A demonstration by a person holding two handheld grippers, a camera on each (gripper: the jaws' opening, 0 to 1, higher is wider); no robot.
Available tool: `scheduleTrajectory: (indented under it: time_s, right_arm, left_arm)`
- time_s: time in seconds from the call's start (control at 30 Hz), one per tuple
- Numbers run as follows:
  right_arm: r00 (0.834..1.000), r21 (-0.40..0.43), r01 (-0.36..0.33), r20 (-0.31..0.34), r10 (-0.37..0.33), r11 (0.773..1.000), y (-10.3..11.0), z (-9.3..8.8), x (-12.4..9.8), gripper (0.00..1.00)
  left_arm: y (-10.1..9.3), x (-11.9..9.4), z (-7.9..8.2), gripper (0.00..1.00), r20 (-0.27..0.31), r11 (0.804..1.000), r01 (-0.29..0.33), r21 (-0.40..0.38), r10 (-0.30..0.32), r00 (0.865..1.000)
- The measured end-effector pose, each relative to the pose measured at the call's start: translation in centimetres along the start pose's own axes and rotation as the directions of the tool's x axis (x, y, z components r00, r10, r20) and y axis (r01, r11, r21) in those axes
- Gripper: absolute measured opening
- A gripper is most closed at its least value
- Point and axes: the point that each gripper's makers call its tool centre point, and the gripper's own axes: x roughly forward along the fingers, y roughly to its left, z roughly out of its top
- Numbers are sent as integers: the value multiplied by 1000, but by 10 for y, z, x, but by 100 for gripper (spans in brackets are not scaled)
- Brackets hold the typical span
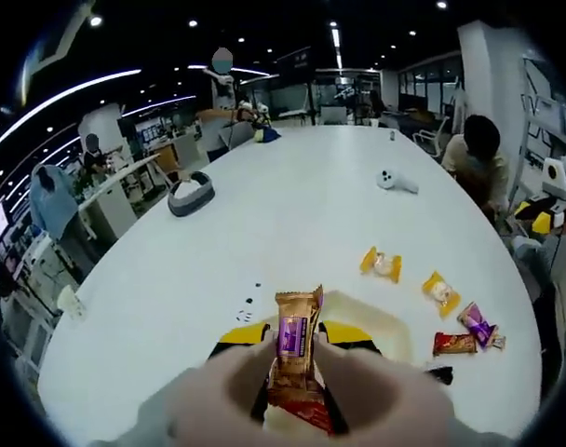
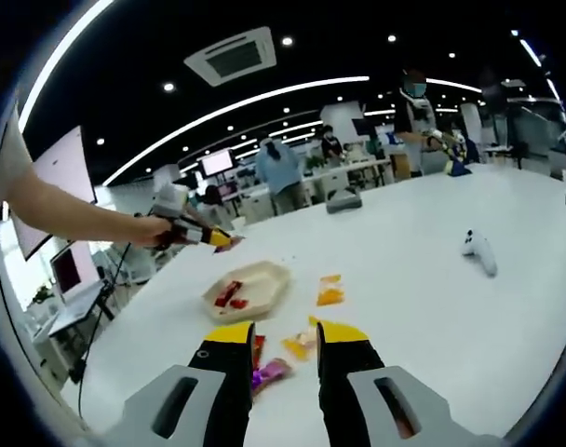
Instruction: Place the target food into the container with the food tongs after gripping and lifting it, then release it inside without dropping or visibly crushing the food.
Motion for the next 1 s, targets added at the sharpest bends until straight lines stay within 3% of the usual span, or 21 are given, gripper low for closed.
scheduleTrajectory:
  time_s: [0.23,0.6,0.67,0.93,1.0]
  right_arm:
    - [999,-8,-39,13,40,999,9,9,12,28]
    - [1000,-36,-13,-22,12,999,1,3,22,28]
    - [1000,-30,0,-23,0,1000,0,3,23,28]
    - [999,-18,13,-34,-13,1000,5,-3,31,29]
    - [999,-22,17,-30,-17,1000,5,-1,33,29]
  left_arm:
    - [-8,21,-14,19,-19,999,50,0,-50,999]
    - [2,38,-36,18,-38,999,47,-27,-48,998]
    - [6,40,-38,18,-29,997,42,-62,-44,999]
    - [9,51,-53,20,-49,995,53,-81,-57,997]
    - [10,51,-51,20,-31,996,50,-77,-52,998]
